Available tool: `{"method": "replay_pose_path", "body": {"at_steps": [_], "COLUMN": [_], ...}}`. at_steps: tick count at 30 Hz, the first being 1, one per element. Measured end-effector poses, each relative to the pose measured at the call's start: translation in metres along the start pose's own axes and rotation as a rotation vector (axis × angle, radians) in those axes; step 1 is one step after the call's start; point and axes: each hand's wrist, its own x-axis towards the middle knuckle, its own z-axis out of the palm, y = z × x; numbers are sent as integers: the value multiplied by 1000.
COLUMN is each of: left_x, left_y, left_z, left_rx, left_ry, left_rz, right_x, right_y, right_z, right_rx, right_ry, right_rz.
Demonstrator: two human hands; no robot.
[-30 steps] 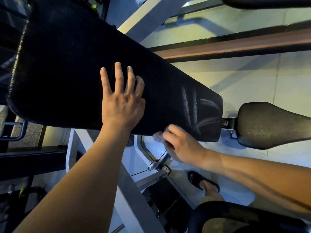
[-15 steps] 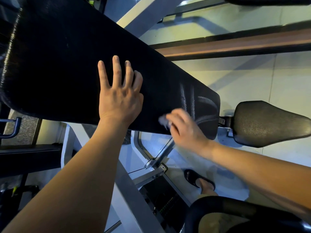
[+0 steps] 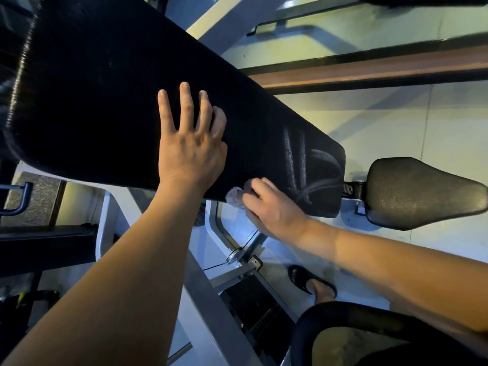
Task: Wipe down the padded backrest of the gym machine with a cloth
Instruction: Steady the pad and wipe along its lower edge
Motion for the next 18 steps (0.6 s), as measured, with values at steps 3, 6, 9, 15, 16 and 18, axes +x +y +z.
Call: {"method": "replay_pose_path", "body": {"at_steps": [3, 6, 9, 15, 16, 18], "left_x": [1, 0, 1, 1, 0, -1], "left_y": [0, -1, -1, 1, 1, 1], "left_z": [2, 4, 3, 3, 3, 2], "left_rx": [-15, -25, -24, -13, -14, -18], "left_ry": [14, 28, 20, 10, 11, 3], "left_rz": [4, 10, 8, 6, 7, 8], "right_x": [-45, -70, -19, -28, -44, -67], "right_y": [41, 54, 16, 23, 34, 37], "right_z": [2, -8, -15, 0, -2, -7], "right_rx": [-104, -139, -30, -118, -176, -159], "right_ry": [-129, -162, -34, -201, -266, -342], "right_rz": [131, 221, 97, 52, 138, 261]}}
